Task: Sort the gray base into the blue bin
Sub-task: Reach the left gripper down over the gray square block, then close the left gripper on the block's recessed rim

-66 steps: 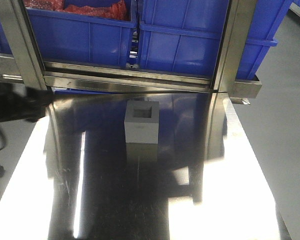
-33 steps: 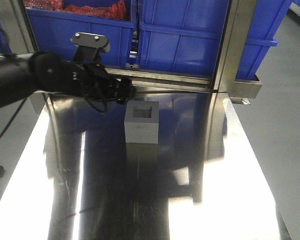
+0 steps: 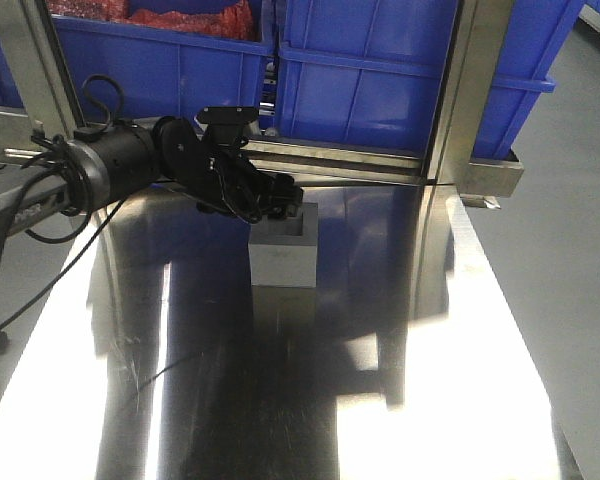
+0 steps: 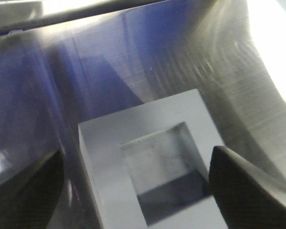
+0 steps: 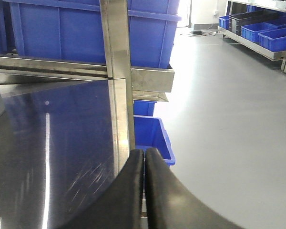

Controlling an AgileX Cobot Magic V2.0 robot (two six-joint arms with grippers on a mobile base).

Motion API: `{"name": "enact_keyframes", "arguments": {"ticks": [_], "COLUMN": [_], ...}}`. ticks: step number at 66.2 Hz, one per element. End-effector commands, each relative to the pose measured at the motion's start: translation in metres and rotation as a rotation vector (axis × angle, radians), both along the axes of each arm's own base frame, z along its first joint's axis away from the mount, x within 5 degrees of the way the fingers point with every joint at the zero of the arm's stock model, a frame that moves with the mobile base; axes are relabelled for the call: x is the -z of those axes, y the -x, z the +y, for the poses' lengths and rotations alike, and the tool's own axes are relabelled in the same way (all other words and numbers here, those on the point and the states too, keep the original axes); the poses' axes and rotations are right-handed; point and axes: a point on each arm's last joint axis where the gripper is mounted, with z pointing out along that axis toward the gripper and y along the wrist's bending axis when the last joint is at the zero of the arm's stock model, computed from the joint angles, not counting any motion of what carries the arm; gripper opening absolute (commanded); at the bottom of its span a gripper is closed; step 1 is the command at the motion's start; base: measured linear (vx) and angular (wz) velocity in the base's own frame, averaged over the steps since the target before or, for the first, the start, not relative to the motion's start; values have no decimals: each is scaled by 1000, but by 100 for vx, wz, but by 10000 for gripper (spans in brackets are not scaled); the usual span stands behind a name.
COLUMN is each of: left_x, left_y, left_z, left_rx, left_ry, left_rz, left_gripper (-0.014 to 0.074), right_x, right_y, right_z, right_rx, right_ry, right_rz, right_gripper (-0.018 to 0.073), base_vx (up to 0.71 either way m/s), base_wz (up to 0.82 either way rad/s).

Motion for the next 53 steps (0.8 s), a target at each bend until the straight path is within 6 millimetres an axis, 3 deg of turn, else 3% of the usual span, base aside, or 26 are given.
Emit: {"name": "enact_keyframes", "arguments": {"ticks": [1, 27, 53], "left_x": [-38, -16, -8], "left_y": [-1, -6, -6], "left_z": [0, 1, 1], "left_rx": [-27, -45, -34], "left_ry": [63, 43, 26], "left_rz": [-111, -44, -12], "left_gripper": [606, 590, 589], "right_x": [-5, -5, -5], "right_y": [-2, -2, -2], "right_z": [0, 0, 0], "right_rx": [2, 2, 2], "right_ry": [21, 21, 21], "right_rz": [-51, -51, -51], "right_gripper": [-5, -5, -5], "base_vx": [0, 0, 0], "base_wz": [0, 0, 0]}}
